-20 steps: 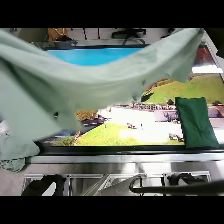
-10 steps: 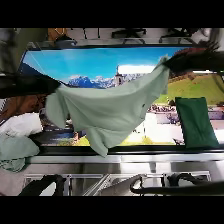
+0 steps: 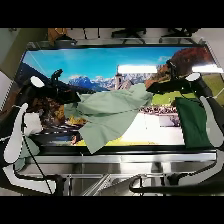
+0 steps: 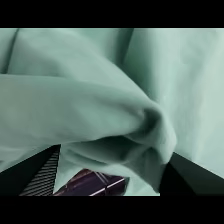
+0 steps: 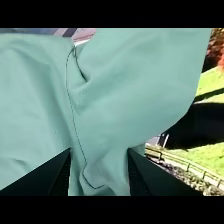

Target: Fold the shirts.

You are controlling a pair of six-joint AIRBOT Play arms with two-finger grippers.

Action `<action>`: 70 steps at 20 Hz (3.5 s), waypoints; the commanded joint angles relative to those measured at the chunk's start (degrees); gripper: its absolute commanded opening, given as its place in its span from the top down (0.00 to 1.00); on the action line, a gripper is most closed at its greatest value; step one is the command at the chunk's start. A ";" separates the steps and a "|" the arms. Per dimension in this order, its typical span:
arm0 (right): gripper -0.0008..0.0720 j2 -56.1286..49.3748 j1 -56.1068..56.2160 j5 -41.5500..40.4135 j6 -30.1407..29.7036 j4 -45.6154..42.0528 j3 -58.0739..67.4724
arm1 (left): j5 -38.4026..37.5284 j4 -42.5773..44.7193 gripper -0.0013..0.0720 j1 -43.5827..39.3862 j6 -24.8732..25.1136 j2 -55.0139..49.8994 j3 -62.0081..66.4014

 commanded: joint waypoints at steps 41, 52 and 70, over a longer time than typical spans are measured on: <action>0.97 38.86 -2.16 -10.21 -0.13 5.42 14.62 | -2.08 -17.88 0.97 13.55 1.51 26.45 41.48; 0.97 37.09 -7.34 -0.98 -0.79 1.49 17.25 | 3.50 -21.16 0.97 24.94 8.90 48.19 17.00; 0.72 -19.28 -1.99 -7.06 -2.10 3.67 17.46 | 0.26 -17.57 0.36 4.87 7.74 -20.11 17.64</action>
